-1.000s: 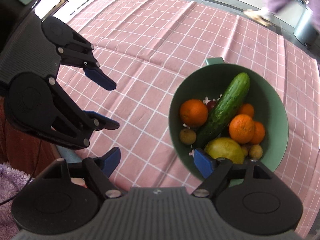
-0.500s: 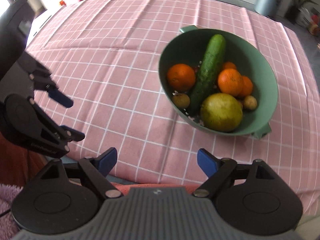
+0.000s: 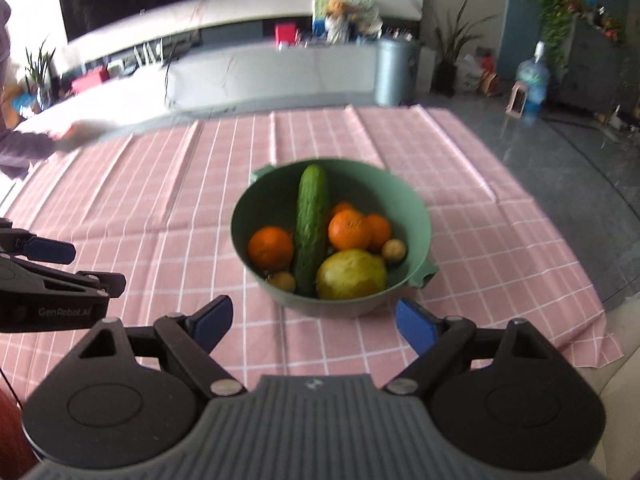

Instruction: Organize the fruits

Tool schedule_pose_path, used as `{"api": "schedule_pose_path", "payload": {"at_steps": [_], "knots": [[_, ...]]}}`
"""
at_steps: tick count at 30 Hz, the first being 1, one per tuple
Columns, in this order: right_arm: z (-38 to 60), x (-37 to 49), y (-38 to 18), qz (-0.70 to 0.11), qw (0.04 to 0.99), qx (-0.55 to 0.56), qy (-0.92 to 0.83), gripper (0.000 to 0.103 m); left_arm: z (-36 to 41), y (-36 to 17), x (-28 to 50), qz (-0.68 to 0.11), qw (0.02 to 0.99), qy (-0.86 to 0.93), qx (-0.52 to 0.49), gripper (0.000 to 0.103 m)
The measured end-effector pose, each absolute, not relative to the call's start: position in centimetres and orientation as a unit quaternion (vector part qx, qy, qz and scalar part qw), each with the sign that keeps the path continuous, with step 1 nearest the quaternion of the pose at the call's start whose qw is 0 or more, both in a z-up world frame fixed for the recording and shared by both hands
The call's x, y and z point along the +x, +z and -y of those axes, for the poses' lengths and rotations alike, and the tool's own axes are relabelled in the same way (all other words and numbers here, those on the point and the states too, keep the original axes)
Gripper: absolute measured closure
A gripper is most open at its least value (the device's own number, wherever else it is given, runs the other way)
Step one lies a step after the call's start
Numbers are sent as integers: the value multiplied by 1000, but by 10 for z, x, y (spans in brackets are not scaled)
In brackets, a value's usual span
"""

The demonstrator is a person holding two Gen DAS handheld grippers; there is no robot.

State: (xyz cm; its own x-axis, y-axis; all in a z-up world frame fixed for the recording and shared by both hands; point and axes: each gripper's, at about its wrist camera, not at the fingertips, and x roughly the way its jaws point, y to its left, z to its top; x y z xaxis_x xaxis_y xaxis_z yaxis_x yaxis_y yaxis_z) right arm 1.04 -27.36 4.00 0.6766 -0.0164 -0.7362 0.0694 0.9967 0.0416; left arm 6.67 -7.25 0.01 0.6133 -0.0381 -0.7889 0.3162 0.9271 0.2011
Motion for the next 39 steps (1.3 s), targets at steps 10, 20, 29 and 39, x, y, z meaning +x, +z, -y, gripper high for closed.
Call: {"api": "schedule_pose_path", "payload": {"at_steps": [10,20,29,39], "knots": [[269,-26,47,-322,946,36,-33,15,83,14,35,-347,924,-87,136,25],[268,-38,44,-318,947,37,-24,14,80,14,17,-352,925,-83,122,25],[265,-40,46,-313,949,31,-19,14,78,15,14,-353,924,-82,120,25],[265,-39,46,-315,949,29,-18,13,77,14,14,-360,923,-79,115,25]]}}
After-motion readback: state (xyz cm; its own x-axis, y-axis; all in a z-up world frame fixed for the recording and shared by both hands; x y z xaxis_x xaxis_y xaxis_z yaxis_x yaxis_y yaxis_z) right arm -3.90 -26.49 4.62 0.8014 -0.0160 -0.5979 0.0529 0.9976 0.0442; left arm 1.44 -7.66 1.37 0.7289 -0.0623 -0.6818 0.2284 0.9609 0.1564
